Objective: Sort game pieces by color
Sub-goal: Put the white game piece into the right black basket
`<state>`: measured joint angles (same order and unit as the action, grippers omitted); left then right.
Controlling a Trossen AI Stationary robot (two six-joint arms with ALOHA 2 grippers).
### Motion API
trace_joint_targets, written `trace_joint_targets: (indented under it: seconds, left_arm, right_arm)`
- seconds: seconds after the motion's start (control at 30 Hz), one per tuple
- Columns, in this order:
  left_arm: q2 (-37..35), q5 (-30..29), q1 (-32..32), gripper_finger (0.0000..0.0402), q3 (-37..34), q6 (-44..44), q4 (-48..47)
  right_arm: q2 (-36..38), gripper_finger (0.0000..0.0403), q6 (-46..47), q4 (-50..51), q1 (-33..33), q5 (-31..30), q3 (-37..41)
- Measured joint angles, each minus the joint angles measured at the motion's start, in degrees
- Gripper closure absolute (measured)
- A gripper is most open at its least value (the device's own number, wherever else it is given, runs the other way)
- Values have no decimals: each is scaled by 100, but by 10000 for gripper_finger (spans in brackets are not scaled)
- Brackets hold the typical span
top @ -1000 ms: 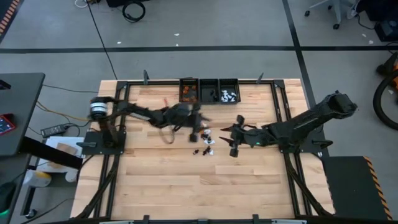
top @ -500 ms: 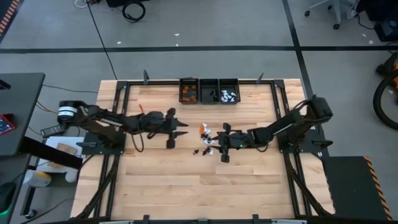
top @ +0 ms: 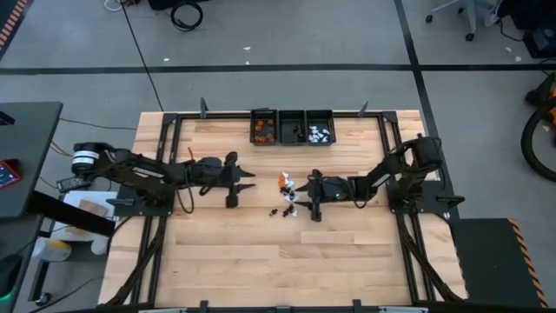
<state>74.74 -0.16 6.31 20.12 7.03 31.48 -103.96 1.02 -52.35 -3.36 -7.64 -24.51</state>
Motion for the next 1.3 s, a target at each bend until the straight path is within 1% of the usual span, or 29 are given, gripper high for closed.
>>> trace_joint_targets:
  seconds: [0.1,0.23,0.33,0.4,0.47,0.63,0.9,1.0,1.23,1.3]
  left_arm:
    - [-36,2,-4,272,13,4,-121]
    - [-249,-75,-1,272,3,59,-548]
    - [-530,-452,0,272,4,180,-932]
    - [-757,-752,-2,272,6,251,-1229]
    - [-985,-909,2,272,6,237,-1480]
    - [-1293,-922,-16,272,7,79,-1804]
    - [-1305,-922,-15,272,6,114,-1938]
    - [-1305,-922,-15,272,6,129,-1934]
    - [-1287,-925,0,272,6,371,-1917]
    - [-1285,-926,0,272,6,365,-1964]
  right_arm:
    - [-209,182,-106,-66,54,169,6]
    - [-520,189,-119,-385,126,344,-21]
    - [-750,193,-126,-684,177,371,-52]
    - [-906,196,-149,-943,231,500,-57]
    - [-1034,199,-152,-1156,273,603,-57]
    - [-1100,220,-167,-1194,280,617,-66]
    - [-1086,279,-204,-1084,275,544,-64]
    - [-1088,283,-82,-1087,287,437,-64]
    - [-1077,284,205,-1086,291,401,-62]
    - [-976,284,206,-911,291,324,-66]
